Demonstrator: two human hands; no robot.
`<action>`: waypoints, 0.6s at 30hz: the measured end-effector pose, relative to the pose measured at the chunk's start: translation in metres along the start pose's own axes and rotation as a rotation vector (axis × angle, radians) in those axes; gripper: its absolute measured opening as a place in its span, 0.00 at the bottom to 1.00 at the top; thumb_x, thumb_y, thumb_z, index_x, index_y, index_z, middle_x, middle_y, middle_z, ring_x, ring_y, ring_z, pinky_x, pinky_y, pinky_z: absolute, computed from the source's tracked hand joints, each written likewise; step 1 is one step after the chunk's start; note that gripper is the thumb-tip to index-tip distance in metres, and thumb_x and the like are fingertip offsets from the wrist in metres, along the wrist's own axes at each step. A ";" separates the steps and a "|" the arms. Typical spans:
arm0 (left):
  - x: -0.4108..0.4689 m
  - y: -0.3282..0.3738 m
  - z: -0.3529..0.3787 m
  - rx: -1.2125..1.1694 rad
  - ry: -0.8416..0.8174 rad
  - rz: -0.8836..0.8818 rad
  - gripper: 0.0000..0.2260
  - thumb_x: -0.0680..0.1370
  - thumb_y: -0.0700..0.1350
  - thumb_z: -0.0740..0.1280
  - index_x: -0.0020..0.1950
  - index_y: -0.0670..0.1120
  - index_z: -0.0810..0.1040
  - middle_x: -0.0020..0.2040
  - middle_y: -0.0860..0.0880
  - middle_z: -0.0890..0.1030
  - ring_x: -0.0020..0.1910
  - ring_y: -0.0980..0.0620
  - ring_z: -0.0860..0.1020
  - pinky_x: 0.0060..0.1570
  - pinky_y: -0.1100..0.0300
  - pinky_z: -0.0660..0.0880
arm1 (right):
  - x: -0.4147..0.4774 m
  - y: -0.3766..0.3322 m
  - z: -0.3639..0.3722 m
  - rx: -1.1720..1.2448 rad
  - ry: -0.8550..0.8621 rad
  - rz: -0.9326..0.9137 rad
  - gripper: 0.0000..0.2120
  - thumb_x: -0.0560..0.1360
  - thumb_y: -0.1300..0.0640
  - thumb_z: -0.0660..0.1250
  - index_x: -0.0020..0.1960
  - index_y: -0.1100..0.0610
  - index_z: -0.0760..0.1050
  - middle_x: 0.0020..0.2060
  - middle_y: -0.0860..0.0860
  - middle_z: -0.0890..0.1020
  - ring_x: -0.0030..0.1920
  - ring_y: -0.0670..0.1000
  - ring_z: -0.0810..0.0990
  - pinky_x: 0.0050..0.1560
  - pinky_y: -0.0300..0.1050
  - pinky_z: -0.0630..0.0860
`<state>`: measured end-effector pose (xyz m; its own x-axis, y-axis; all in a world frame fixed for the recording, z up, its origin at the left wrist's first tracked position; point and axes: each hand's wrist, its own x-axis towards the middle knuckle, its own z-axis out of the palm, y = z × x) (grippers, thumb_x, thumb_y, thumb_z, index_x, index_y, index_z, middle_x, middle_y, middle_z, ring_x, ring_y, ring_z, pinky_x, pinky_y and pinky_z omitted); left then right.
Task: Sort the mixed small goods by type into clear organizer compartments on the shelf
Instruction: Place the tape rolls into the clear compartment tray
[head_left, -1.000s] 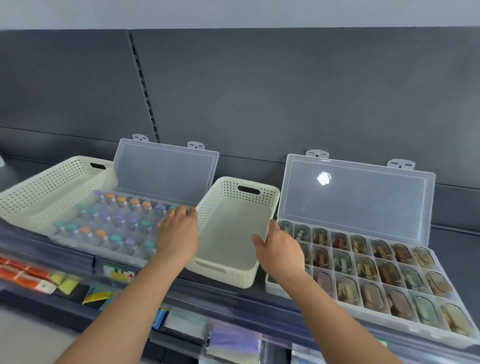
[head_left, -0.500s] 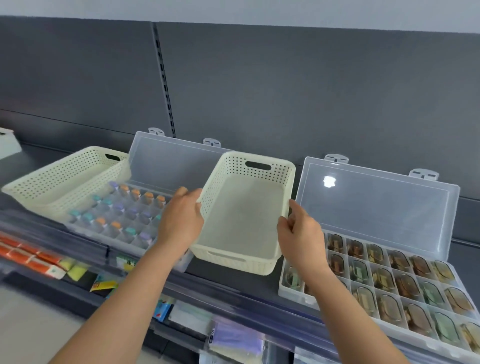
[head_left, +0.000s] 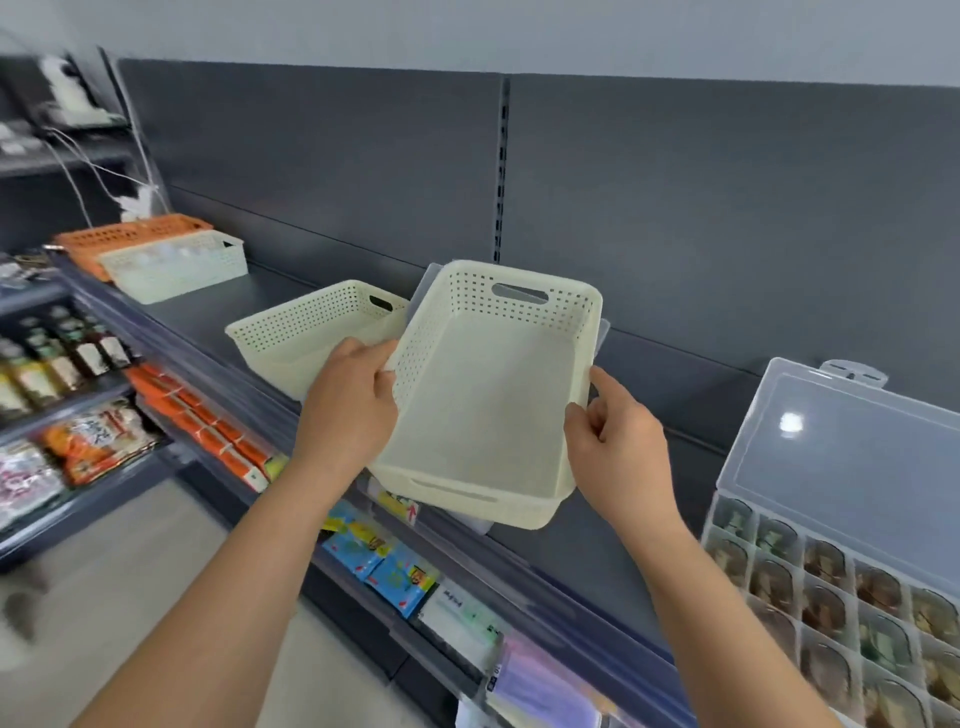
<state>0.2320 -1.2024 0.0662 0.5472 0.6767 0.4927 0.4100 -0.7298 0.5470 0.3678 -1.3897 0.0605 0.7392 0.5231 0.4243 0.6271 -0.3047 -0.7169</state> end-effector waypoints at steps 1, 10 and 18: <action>0.002 -0.011 -0.008 0.001 0.014 -0.010 0.17 0.80 0.37 0.58 0.66 0.51 0.76 0.44 0.52 0.68 0.39 0.56 0.69 0.39 0.62 0.64 | 0.002 -0.008 0.010 0.008 -0.019 -0.006 0.13 0.75 0.64 0.59 0.58 0.57 0.73 0.25 0.50 0.68 0.27 0.51 0.66 0.29 0.45 0.67; 0.048 -0.124 -0.073 0.030 0.020 -0.048 0.13 0.80 0.37 0.58 0.59 0.46 0.79 0.40 0.54 0.65 0.42 0.51 0.69 0.40 0.58 0.63 | 0.031 -0.086 0.125 0.045 -0.073 -0.023 0.12 0.75 0.65 0.59 0.58 0.64 0.73 0.25 0.54 0.68 0.29 0.53 0.66 0.35 0.53 0.74; 0.111 -0.213 -0.117 0.056 -0.059 -0.045 0.11 0.80 0.37 0.58 0.56 0.43 0.79 0.44 0.44 0.70 0.42 0.46 0.73 0.44 0.54 0.70 | 0.058 -0.142 0.225 0.053 -0.047 0.037 0.20 0.76 0.63 0.59 0.69 0.60 0.69 0.23 0.48 0.67 0.26 0.48 0.66 0.32 0.43 0.68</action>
<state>0.1202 -0.9607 0.0833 0.5688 0.7029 0.4272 0.4740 -0.7046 0.5282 0.2666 -1.1373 0.0623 0.7482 0.5498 0.3714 0.5850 -0.2827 -0.7601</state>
